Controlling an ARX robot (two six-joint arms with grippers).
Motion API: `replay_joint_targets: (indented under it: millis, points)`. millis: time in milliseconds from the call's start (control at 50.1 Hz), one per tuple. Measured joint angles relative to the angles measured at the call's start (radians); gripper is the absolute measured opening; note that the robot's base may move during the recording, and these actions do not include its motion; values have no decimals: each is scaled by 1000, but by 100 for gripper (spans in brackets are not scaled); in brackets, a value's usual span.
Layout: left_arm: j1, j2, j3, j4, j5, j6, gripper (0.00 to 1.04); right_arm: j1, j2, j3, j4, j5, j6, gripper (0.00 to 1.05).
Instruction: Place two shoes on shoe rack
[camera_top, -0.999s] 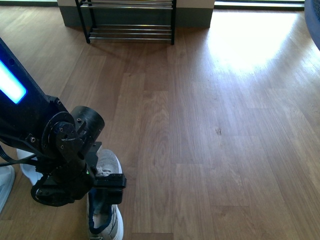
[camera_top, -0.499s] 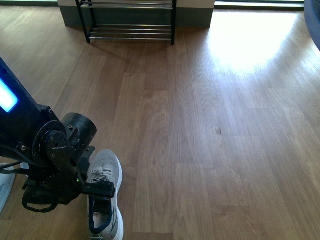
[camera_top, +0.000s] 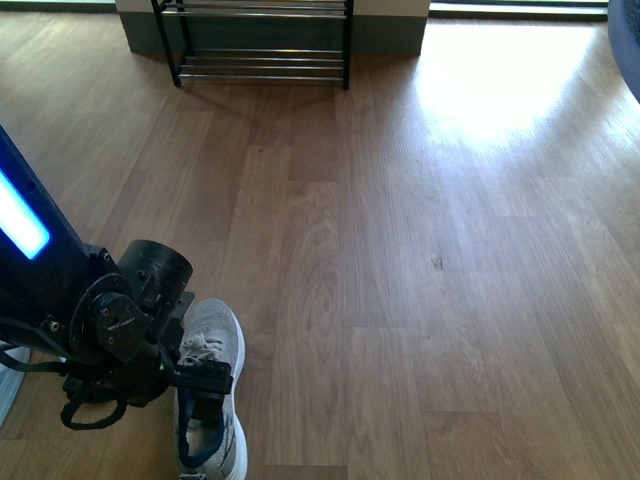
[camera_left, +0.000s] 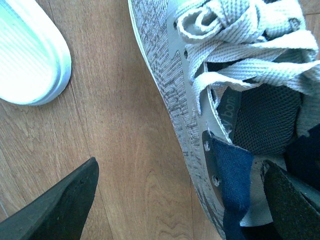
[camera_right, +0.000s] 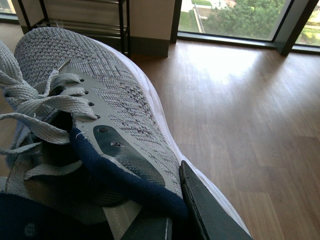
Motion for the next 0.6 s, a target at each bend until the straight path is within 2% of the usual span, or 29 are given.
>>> replay_joint_targets:
  millis: [599]
  points:
    - [34,87,-6,160,-10,54,95,0,0,0,0,0,0,1]
